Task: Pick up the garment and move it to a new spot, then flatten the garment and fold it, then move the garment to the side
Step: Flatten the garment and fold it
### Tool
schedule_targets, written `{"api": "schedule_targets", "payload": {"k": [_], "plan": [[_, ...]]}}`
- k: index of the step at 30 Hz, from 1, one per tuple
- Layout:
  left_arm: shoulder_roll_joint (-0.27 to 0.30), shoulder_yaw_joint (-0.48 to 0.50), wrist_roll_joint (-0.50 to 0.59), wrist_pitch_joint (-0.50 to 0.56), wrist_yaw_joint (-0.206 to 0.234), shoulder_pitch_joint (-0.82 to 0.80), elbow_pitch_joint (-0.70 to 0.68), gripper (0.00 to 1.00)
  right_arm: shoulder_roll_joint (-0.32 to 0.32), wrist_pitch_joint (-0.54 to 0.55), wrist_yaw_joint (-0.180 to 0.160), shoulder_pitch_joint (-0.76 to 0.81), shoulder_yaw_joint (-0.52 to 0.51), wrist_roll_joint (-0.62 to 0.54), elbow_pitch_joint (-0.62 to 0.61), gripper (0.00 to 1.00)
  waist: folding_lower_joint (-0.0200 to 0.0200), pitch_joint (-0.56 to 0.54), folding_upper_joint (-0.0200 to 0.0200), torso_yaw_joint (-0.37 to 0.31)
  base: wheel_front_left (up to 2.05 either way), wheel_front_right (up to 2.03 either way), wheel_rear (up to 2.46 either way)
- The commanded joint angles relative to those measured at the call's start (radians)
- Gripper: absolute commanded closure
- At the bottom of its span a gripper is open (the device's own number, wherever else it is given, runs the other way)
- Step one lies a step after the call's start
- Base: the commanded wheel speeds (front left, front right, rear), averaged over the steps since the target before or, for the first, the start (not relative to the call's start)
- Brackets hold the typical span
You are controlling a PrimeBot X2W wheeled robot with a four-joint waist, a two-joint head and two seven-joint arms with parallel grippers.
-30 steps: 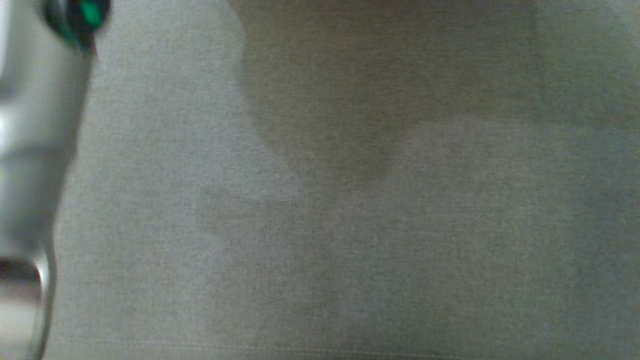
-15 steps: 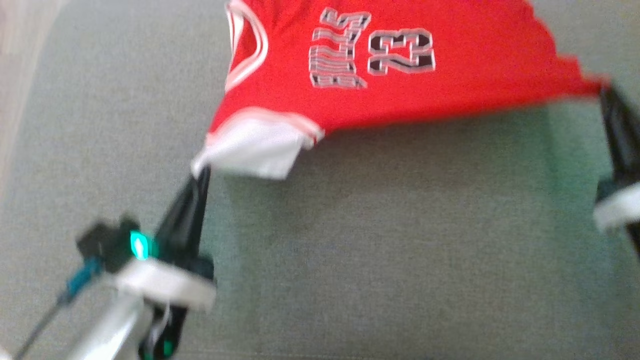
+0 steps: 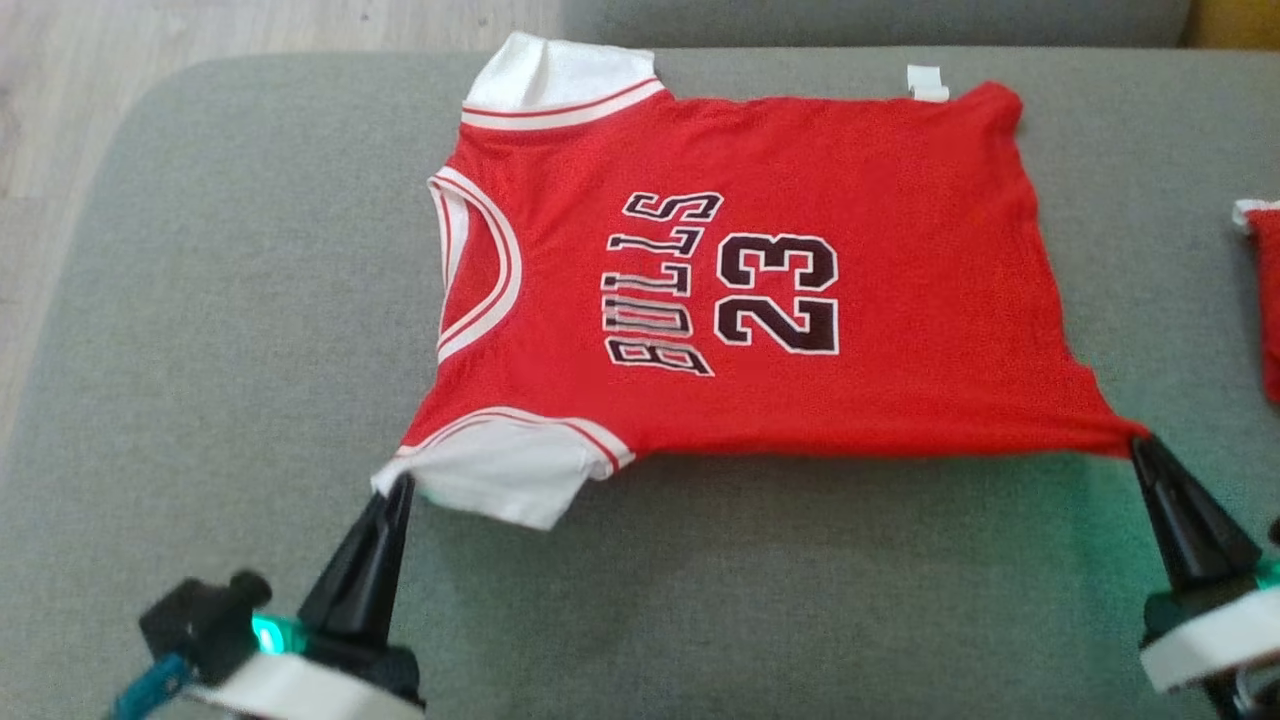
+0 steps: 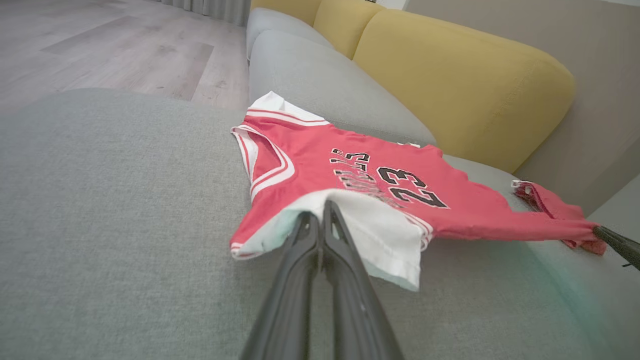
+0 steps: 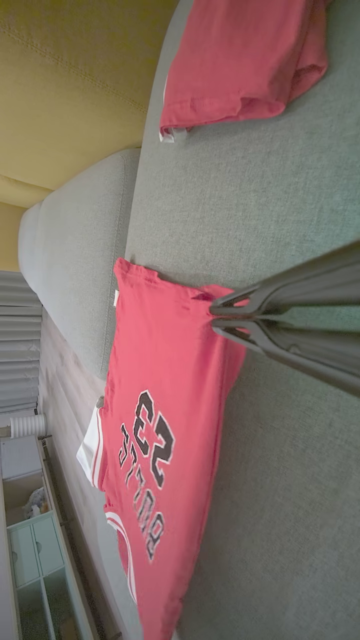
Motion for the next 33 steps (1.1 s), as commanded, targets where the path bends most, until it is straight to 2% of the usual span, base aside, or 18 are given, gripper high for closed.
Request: {"api": "schedule_targets", "payload": {"k": [1,8,17,18,19,20,26,33], "plan": [[0.019,0.056,-0.006,0.008,-0.003,-0.096,-0.022,1.0,-0.025,0.0,0.007,-0.063,0.011,0.004,-0.013,1.0,0.0001,0.021,0.0,-0.008,0.0,0.0,0.0],[-0.041,0.063,-0.001,0.061,-0.057,-0.359,0.104,1.0,-0.032,0.007,0.007,-0.26,0.065,0.02,0.085,1.0,0.0001,0.108,0.0,-0.026,0.0,0.0,0.0],[-0.121,0.054,0.014,0.089,-0.148,-0.666,0.371,1.0,-0.034,0.006,0.007,-0.507,0.172,0.044,0.234,1.0,0.0001,0.21,0.0,-0.061,0.0,0.0,0.0],[-0.128,0.054,0.014,0.084,-0.154,-0.684,0.401,0.68,-0.028,0.003,0.007,-0.528,0.181,0.048,0.248,1.0,0.0001,0.216,0.0,-0.068,0.0,0.0,0.0],[-0.135,0.054,0.015,0.08,-0.159,-0.698,0.431,0.08,-0.02,0.001,0.007,-0.545,0.184,0.054,0.263,0.52,0.0001,0.219,0.0,-0.073,0.0,0.0,0.0],[-0.14,0.056,0.019,0.067,-0.161,-0.709,0.457,0.0,-0.011,-0.002,0.007,-0.561,0.184,0.055,0.277,0.0,0.0001,0.22,0.0,-0.078,0.0,0.0,0.0],[-0.164,0.072,0.011,-0.008,-0.159,-0.671,0.557,0.0,0.046,-0.006,0.007,-0.567,0.167,0.051,0.284,0.0,0.0001,0.193,0.0,-0.098,0.0,0.0,0.0],[-0.162,0.083,0.068,-0.061,-0.053,-0.505,0.626,0.0,0.112,-0.007,0.007,-0.472,0.116,0.038,0.25,0.0,0.0001,0.135,0.0,-0.112,0.0,0.0,0.0]]}}
